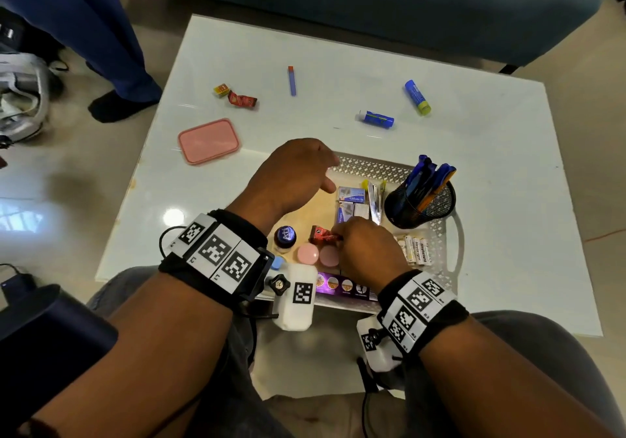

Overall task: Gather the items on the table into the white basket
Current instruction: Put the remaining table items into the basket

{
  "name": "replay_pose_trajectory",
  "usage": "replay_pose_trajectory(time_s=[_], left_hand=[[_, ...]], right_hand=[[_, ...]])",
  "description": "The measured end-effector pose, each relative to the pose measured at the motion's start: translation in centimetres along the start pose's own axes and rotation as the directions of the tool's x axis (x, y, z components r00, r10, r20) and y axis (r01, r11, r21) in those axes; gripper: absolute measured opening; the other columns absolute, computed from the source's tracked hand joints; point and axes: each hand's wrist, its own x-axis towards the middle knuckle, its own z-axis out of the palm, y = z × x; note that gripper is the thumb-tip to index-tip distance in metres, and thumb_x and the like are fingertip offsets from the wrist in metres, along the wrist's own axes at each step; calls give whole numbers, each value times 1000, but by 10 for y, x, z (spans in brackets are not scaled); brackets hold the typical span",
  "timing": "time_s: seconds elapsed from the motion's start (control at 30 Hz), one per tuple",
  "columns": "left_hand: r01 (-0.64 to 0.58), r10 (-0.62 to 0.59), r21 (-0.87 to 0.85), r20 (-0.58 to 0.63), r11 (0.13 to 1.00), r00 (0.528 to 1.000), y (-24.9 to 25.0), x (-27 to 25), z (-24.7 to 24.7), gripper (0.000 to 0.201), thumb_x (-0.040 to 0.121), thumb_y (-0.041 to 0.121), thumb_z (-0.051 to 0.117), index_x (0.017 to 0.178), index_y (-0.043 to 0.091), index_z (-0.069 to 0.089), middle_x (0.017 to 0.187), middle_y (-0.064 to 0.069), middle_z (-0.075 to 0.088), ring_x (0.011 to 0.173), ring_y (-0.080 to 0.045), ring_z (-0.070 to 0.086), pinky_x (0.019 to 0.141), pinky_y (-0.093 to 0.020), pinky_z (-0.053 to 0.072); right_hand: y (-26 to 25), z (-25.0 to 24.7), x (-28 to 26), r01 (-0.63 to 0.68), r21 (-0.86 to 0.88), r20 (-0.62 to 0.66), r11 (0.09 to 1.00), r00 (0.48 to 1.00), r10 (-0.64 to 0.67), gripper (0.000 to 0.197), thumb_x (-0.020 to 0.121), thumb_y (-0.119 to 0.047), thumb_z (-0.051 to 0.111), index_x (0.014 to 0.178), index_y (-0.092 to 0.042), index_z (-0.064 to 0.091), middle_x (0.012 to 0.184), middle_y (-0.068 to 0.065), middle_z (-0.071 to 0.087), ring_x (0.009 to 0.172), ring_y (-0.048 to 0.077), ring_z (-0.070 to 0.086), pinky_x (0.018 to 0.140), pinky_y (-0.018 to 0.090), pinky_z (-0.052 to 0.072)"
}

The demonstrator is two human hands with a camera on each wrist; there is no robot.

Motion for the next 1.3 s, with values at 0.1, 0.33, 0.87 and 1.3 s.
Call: replay_pose_trajectory(time_s=[0.1,0.33,0.87,1.3], left_hand=[[-17,15,-81,-28,997,1000,0,-2,-2,40,93,6,33,101,24,68,79,0,78,97,-38,67,65,-33,45],[-95,98,-87,36,992,995,-10,2,5,52,92,-5,49,123,35,60,110,7,67,88,-12,73,71,-30,62],[-165,128,-309,-134,937,983,-2,5,17,30,85,-7,68,92,23,69,84,2,68,80,-17,68,68,-26,56],[-156,122,-141,-226,978,967,-7,12,14,18,81,30,84,90,26,69,83,4,70,70,-1,59,71,-17,51]], right_hand=[[2,3,3,5,20,-10,1000,1000,-5,25,89,-32,64,110,-20,71,103,5,65,94,26,64,67,27,37],[-1,-35,7,-42,621,-186,782,962,200,21,101,-21,53,105,-19,74,99,-3,74,88,9,67,73,20,48],[-9,-57,2,-75,990,104,-124,962,252,25,87,-19,70,112,-15,67,98,8,76,77,18,71,53,19,45],[11,-15,13,-130,390,-114,912,976,187,22,89,-12,64,103,-24,76,101,-3,76,90,17,69,84,33,57]])
